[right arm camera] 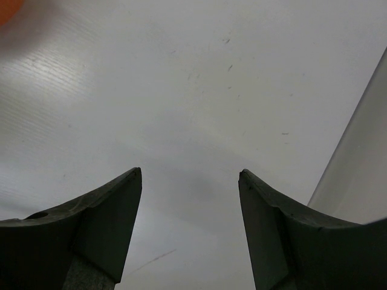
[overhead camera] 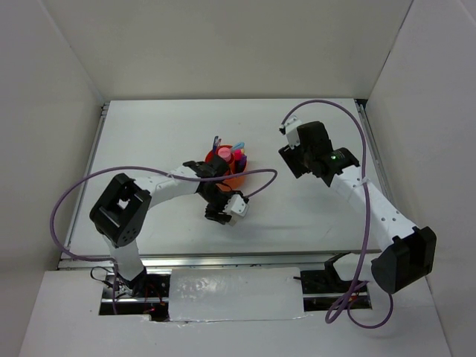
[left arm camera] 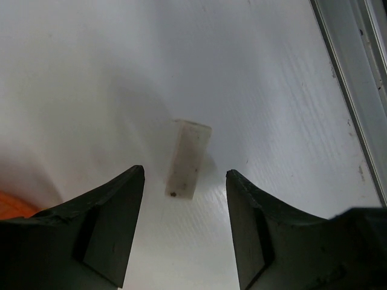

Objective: Sort the stationery into containers
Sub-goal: Pick up the stationery from the center of the board, then place the stationery in the storage box.

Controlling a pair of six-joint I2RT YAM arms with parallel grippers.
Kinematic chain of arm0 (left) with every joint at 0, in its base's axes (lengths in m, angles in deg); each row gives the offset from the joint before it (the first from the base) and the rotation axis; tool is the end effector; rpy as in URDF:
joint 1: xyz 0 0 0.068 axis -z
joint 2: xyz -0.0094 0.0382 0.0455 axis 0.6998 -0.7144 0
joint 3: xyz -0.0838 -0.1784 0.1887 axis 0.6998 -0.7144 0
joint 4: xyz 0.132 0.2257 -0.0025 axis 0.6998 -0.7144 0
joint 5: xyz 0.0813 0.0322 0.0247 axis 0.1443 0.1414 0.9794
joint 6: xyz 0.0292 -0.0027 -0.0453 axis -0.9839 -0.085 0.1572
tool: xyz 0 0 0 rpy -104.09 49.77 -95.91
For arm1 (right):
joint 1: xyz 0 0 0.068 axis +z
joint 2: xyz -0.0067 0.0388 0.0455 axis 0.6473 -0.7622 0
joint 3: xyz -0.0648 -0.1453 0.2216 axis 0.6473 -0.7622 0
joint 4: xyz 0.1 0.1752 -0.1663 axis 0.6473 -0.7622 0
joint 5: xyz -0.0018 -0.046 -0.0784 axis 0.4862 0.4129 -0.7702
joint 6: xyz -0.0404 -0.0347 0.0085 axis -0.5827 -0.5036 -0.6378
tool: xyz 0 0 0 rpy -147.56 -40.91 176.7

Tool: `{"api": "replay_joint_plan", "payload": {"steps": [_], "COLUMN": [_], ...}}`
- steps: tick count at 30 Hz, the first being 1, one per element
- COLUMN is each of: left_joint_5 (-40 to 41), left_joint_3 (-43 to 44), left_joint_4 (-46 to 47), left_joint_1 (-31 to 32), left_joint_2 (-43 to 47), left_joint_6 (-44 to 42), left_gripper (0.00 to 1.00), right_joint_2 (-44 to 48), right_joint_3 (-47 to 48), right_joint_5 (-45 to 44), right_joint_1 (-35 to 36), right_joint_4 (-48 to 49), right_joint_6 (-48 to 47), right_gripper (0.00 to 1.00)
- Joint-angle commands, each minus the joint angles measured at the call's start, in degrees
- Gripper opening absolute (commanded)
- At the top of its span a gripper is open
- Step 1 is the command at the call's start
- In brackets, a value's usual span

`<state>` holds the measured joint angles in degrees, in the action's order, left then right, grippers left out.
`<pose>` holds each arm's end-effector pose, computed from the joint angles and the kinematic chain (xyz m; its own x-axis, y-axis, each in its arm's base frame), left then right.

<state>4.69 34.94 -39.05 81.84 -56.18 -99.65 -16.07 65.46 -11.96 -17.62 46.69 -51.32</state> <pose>0.2580 -0.2226 0.1799 0.3060 0.7292 -0.6121 0.9420 -0.3251 0.0836 0.2530 0.0976 0.3259 -0.5254 -0.5802 -0.6224 -0.4411 0.8112 -0.3839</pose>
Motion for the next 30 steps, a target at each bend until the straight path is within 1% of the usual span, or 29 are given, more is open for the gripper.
{"api": "replay_joint_plan", "payload": {"steps": [1, 4, 6, 7, 8, 9, 11, 12, 13, 15, 17, 18, 22, 25, 29, 30], "left_joint_5": [-0.2, 0.2, 0.2, 0.3, 0.1, 0.0, 0.3, 0.7, 1.1, 1.8, 0.7, 0.0, -4.2, -5.4, -5.4, -5.4], "left_joint_3": [0.8, 1.5, 3.3, 4.0, 4.6, 5.3, 5.5, 5.5, 5.5, 5.2, 5.8, 6.4, 11.2, 14.4, 16.6, 17.1], "left_joint_4": [1.8, 1.8, 0.3, -1.6, -2.3, -2.6, -3.9, -4.3, -4.5, -5.0, -6.1, -6.6, -10.5, -13.3, -15.4, -15.6], "left_joint_1": [1.7, 2.5, 2.6, 2.7, 2.7, 2.7, 2.6, 2.7, 2.5, 1.9, -0.1, -2.0, -7.5, -11.1, -13.6, -14.0], "left_joint_2": [-1.6, -3.4, -5.6, -6.2, -7.1, -7.3, -7.2, -7.1, -6.8, -5.1, -2.3, -1.4, 4.2, 6.8, 7.4, 6.8], "left_joint_6": [-3.7, -3.9, -4.1, -4.3, -4.7, -4.7, -5.1, -5.3, -5.0, -4.9, -4.1, -3.6, -2.0, -3.5, -6.5, -7.0], "left_gripper": [0.68, 0.67, 0.64, 0.59, 0.57, 0.52, 0.45, 0.38, 0.34, 0.29, 0.25, 0.22, 0.19, 0.17, 0.17, 0.17], "right_joint_2": [-0.5, -0.6, -0.5, -0.5, -0.4, -0.4, -0.3, -0.3, -0.2, -0.3, -0.2, -0.2, 0.0, 0.0, -0.8, -1.2], "right_joint_3": [2.3, 2.3, 2.2, 2.2, 2.1, 2.1, 2.1, 2.2, 2.3, 2.6, 3.0, 3.0, 3.0, 2.4, 2.7, 3.2], "right_joint_5": [0.5, 0.6, 0.7, 0.6, 0.7, 0.7, 0.8, 0.9, 0.9, 1.0, 1.1, 1.1, 1.4, 2.0, 1.8, 1.7], "right_joint_1": [-0.7, -0.9, -1.1, -1.1, -1.2, -1.2, -1.2, -1.3, -1.3, -1.2, -1.1, -1.2, -1.1, -0.9, -0.5, -0.3], "right_joint_4": [-1.1, -1.3, -1.4, -1.4, -1.5, -1.4, -1.5, -1.6, -1.7, -1.8, -1.8, -1.7, -1.5, -1.3, -1.1, -1.3], "right_joint_6": [-0.3, -0.5, -0.5, -0.5, -0.5, -0.5, -0.4, -0.3, -0.2, -0.2, -0.2, -0.1, 0.8, 1.9, 2.8, 3.2], "right_gripper": [0.71, 0.71, 0.71, 0.71, 0.71, 0.71, 0.71, 0.71, 0.71, 0.71, 0.71, 0.71, 0.71, 0.71, 0.72, 0.74]}}
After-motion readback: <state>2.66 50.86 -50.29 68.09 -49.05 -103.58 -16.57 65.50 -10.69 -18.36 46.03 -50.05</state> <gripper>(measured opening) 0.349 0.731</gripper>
